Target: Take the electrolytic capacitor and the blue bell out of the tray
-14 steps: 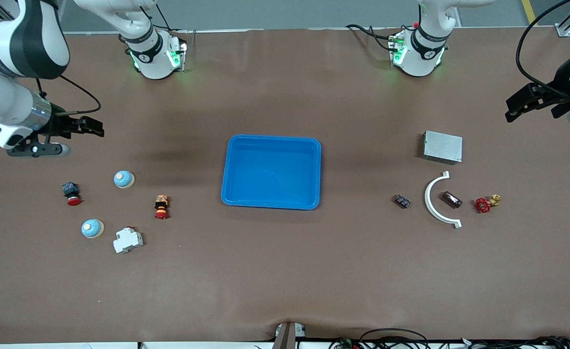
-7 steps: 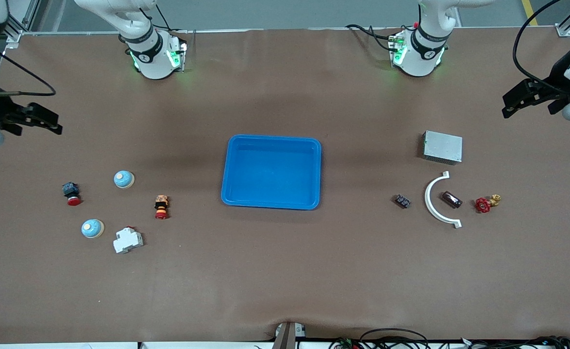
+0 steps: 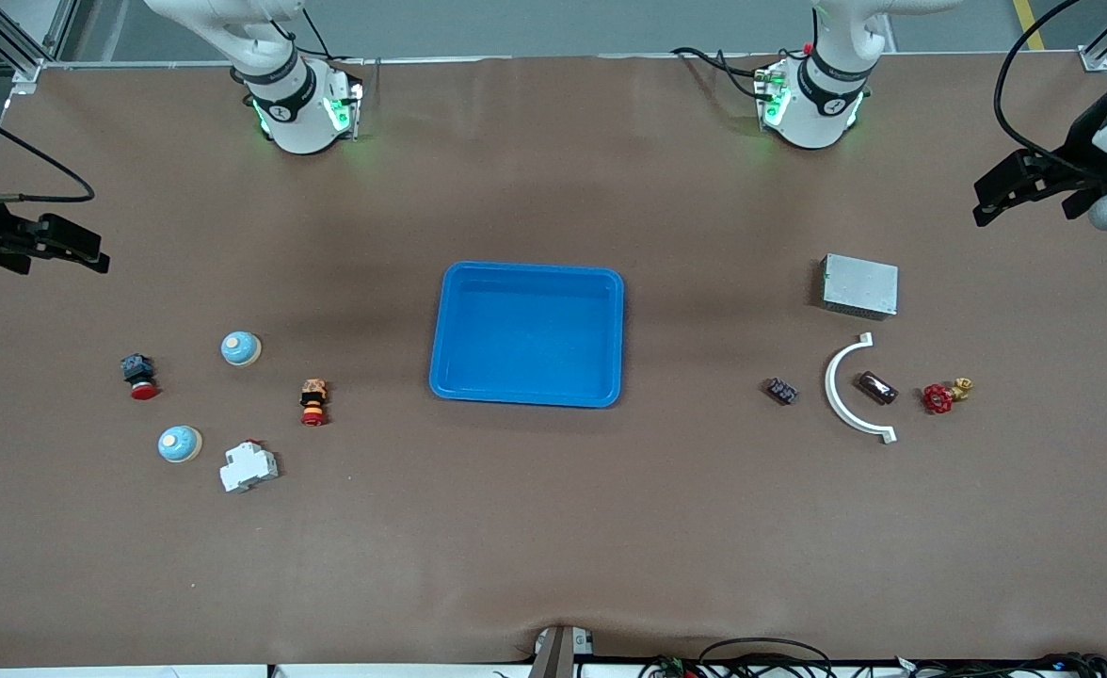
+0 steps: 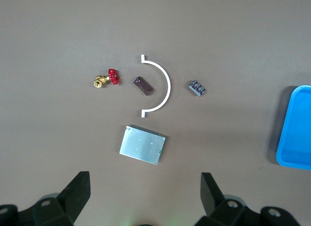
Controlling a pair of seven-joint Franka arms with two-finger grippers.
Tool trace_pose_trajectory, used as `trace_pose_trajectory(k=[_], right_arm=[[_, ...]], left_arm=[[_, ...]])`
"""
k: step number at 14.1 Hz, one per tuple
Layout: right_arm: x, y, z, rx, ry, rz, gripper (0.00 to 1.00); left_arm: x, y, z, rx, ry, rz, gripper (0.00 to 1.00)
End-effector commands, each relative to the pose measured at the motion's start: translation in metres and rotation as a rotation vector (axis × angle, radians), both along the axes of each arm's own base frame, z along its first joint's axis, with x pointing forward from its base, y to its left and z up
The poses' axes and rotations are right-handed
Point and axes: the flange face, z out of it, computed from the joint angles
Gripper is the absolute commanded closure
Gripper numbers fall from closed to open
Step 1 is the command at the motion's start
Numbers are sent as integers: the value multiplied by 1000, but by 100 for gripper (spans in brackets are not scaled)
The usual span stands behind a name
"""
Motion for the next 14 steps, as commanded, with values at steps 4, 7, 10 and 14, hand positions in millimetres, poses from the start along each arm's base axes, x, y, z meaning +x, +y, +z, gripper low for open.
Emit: trace_pose_trajectory(k=[4, 7, 10, 14], right_arm=[[7, -2, -7, 1, 33, -8, 0], [3, -19, -9, 9, 57, -37, 0], [7, -19, -19, 17, 71, -39, 0], [13, -20, -23, 18, 70, -41, 0]], left_arm=[[-16, 0, 7, -20, -3, -18, 0], [-17, -1, 5, -19, 9, -19, 0], [-17, -1, 7, -19, 6, -18, 0], [-17, -2, 7, -19, 6, -16, 0]])
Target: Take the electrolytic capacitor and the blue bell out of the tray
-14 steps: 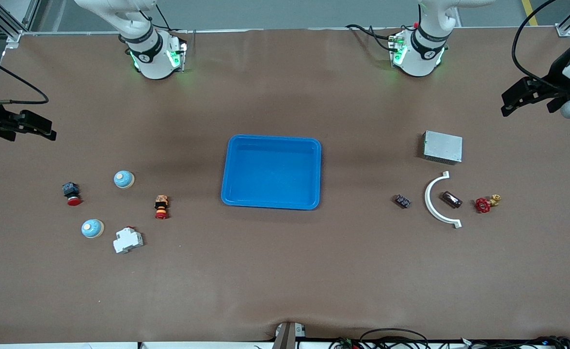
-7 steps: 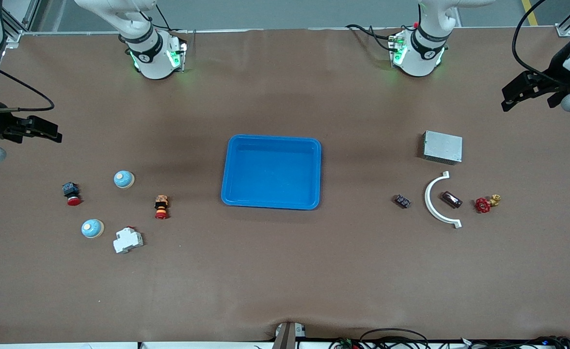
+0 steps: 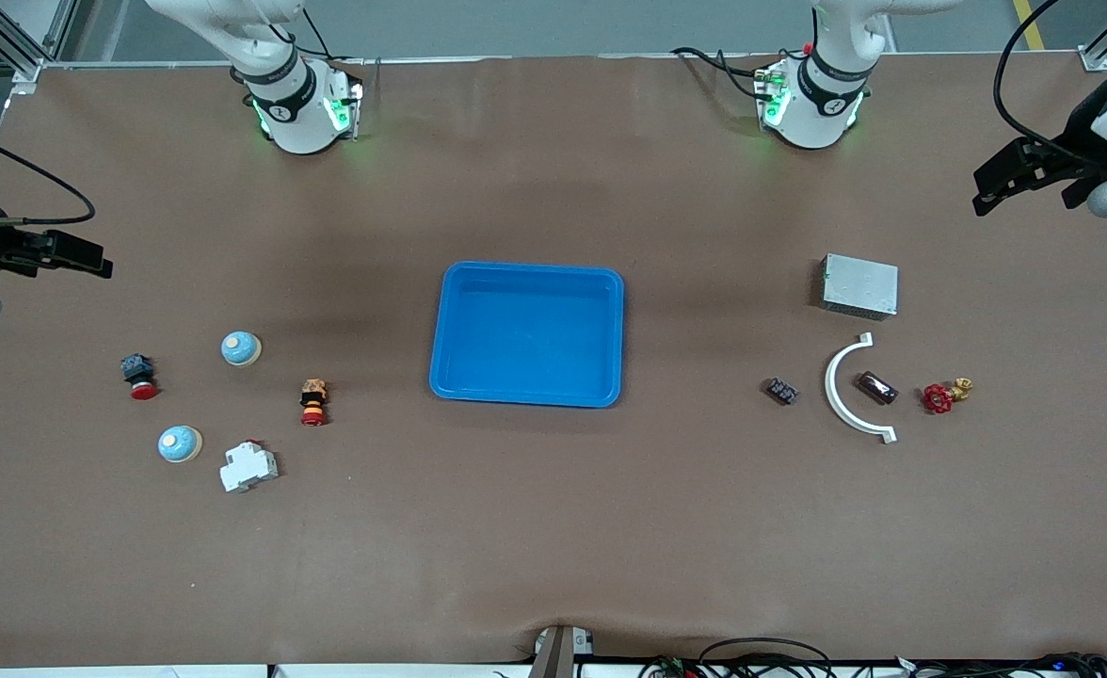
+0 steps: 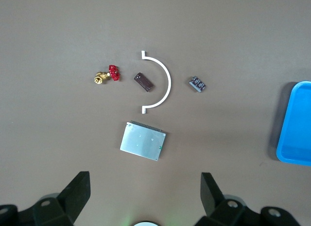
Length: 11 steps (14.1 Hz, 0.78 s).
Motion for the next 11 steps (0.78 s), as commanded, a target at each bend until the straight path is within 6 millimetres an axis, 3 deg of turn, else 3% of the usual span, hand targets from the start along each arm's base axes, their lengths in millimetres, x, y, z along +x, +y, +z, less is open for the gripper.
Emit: trace_pose_trajectory(k=[1, 11], right_arm=[[7, -1, 1, 12, -1, -9, 0], [9, 0, 26, 8, -43, -10, 0]], left_arm=[[-9, -2, 4, -20, 2, -20, 0], [-9, -17, 8, -18, -7, -49, 0]])
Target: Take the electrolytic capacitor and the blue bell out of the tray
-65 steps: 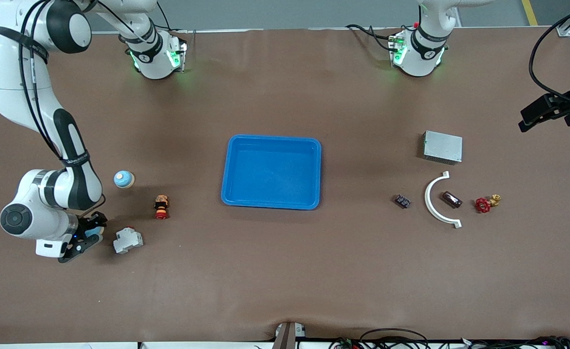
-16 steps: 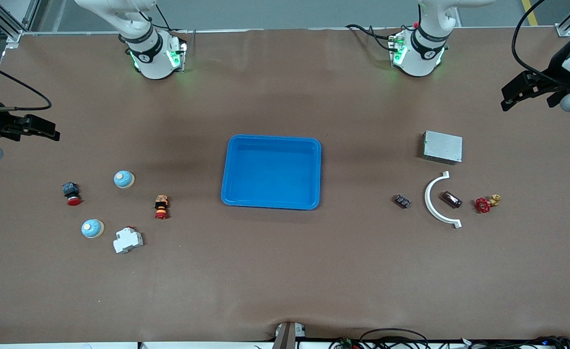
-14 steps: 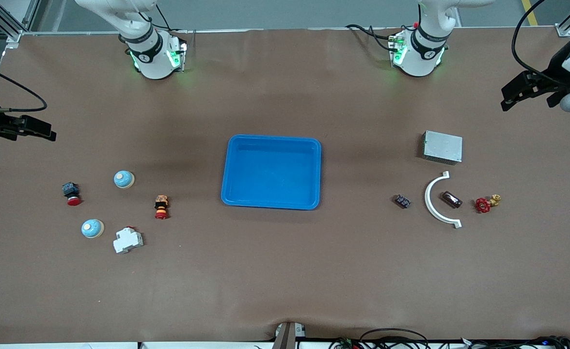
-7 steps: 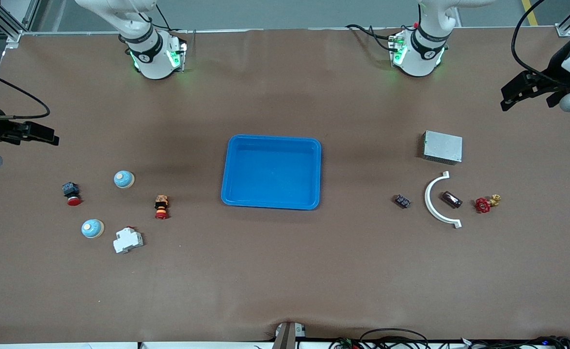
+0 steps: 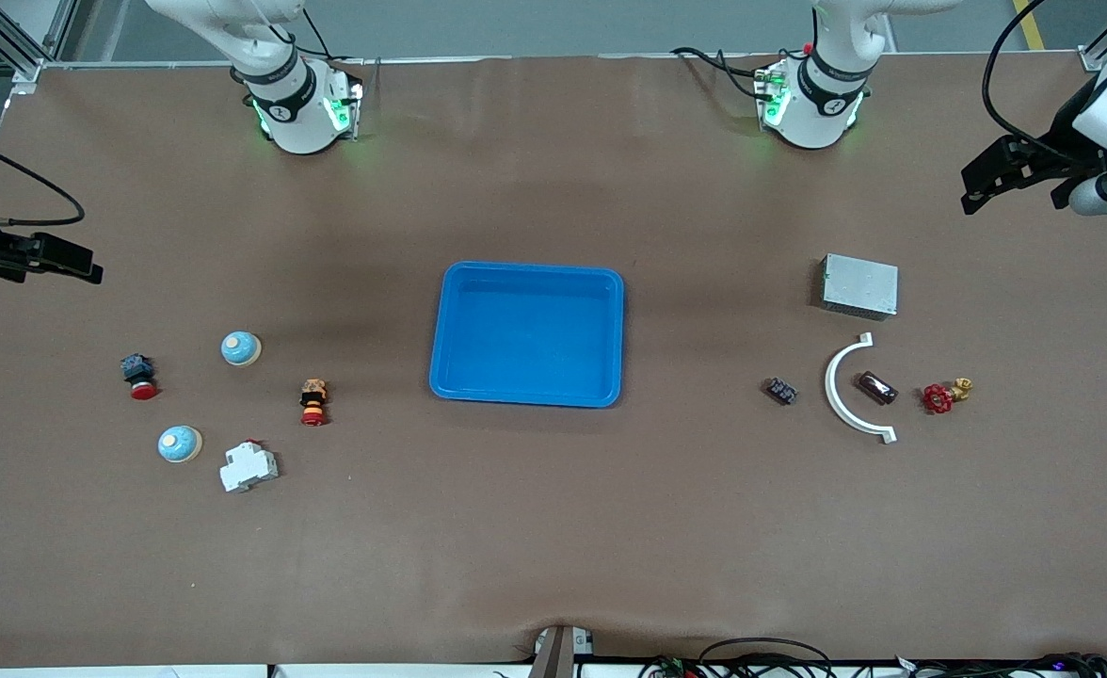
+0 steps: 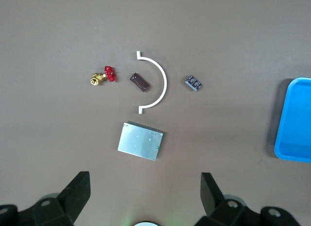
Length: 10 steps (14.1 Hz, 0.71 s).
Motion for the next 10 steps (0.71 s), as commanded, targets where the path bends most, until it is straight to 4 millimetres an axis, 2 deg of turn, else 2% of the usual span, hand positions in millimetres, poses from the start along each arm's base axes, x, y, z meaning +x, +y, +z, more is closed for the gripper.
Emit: trace_pose_trajectory(k=[1, 4, 10], right_arm=[[3, 2, 6, 12, -1, -7, 0], [4, 2, 12, 11, -13, -3, 0], [4, 4, 11, 11, -12, 0, 0]], left_arm=[[-7, -3, 8, -20, -5, -25, 0], [-8, -5, 9, -38, -7, -25, 0], [-7, -4, 14, -49, -16, -23, 0]])
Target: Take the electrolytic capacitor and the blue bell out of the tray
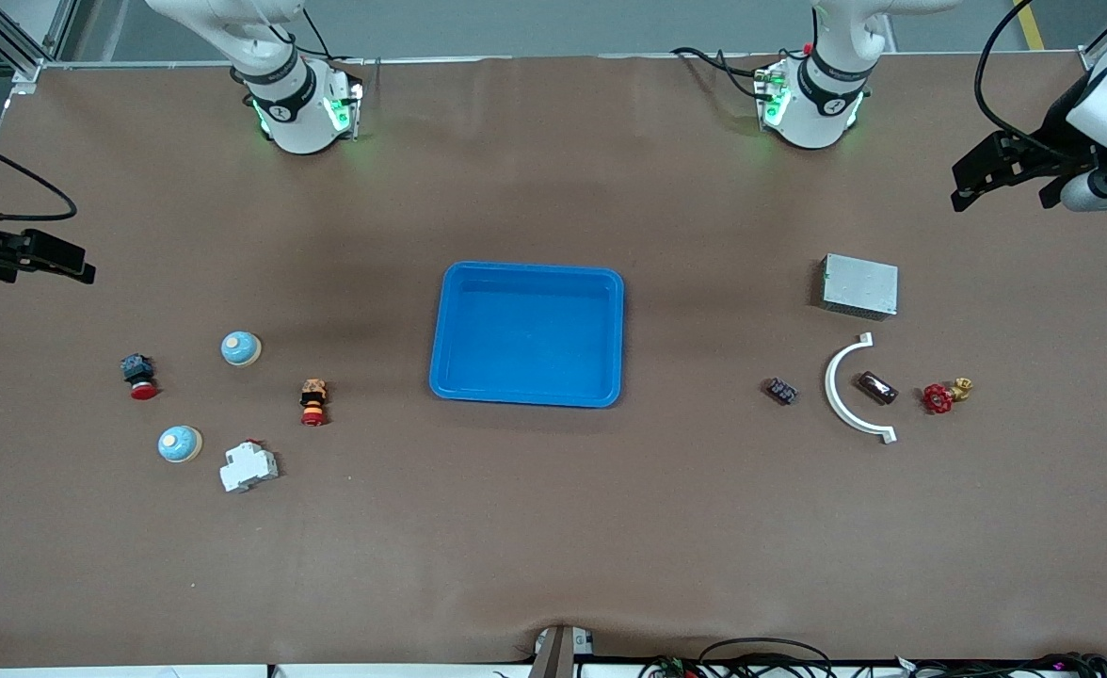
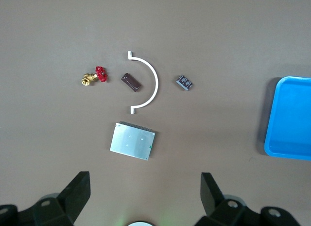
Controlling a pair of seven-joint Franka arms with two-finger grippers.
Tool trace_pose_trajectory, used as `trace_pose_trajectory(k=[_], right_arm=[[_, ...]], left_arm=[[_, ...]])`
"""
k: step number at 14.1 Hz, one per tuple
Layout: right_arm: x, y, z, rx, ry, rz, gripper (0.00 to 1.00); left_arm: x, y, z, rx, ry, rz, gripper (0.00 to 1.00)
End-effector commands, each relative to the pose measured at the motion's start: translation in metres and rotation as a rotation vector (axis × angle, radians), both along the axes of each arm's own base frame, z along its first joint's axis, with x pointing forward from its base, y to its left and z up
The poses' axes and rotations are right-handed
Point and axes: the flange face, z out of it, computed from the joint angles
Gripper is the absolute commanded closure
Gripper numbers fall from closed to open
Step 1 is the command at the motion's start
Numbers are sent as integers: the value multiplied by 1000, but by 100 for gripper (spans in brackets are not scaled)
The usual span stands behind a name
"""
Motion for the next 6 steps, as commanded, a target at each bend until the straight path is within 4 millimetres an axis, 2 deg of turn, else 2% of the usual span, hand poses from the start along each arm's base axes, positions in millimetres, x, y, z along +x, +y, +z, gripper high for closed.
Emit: trace_pose_trajectory(k=[1, 6], right_arm=[[3, 3, 3, 11, 3, -3, 0], [4, 3, 2, 11, 7, -2, 0]], left_arm=[[-5, 1, 10, -18, -10, -16, 0], [-4, 0, 9, -15, 28, -18, 0]])
